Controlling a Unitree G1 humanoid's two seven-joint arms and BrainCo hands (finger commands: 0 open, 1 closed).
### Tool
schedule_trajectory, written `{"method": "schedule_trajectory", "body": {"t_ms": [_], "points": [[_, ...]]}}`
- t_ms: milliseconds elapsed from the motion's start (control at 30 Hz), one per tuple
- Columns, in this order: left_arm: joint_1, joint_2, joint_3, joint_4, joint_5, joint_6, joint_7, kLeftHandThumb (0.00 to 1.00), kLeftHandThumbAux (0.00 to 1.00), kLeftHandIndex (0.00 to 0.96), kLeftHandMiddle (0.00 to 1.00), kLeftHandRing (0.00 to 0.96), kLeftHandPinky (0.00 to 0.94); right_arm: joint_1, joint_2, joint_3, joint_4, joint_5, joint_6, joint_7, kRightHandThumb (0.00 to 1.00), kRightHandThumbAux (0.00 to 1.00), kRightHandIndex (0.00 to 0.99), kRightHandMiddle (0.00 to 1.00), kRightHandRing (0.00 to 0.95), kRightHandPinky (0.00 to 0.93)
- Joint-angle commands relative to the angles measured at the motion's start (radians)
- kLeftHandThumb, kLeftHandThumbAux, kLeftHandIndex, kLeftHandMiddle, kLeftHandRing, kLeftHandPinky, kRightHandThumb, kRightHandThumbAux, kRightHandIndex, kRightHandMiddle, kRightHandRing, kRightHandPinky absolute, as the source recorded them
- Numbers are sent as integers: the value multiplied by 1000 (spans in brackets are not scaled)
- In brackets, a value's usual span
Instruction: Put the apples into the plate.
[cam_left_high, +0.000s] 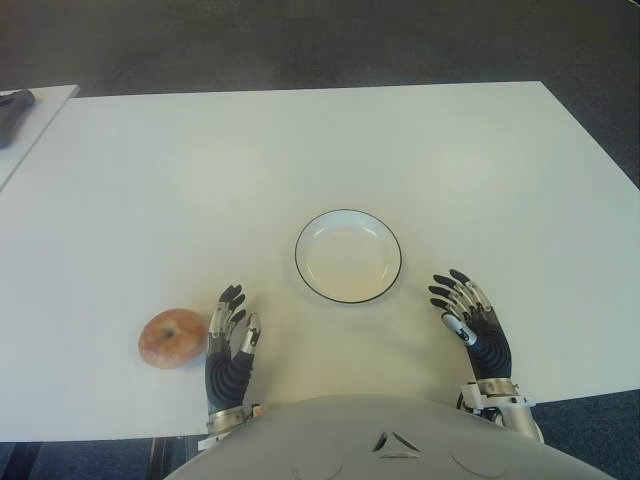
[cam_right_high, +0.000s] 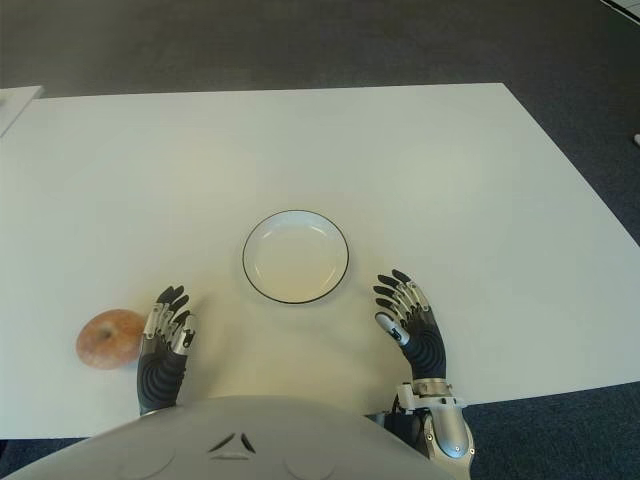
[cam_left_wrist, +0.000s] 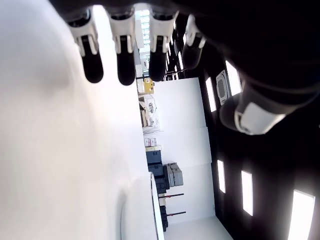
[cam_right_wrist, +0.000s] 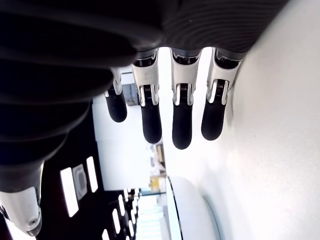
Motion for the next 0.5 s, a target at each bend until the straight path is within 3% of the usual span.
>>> {"method": "schedule_trajectory", "body": {"t_ms": [33, 500], "points": [[-7, 0, 7, 17, 8, -2, -3, 92, 490, 122, 151, 165, 189, 15, -12, -4, 18, -5, 26, -4, 416, 620, 153, 266, 275, 297], [1, -14, 3, -3, -5, 30, -3, 122, 486, 130, 169, 185, 208, 12, -13, -3, 24, -1, 15, 3, 413, 619, 156, 269, 277, 297]]}}
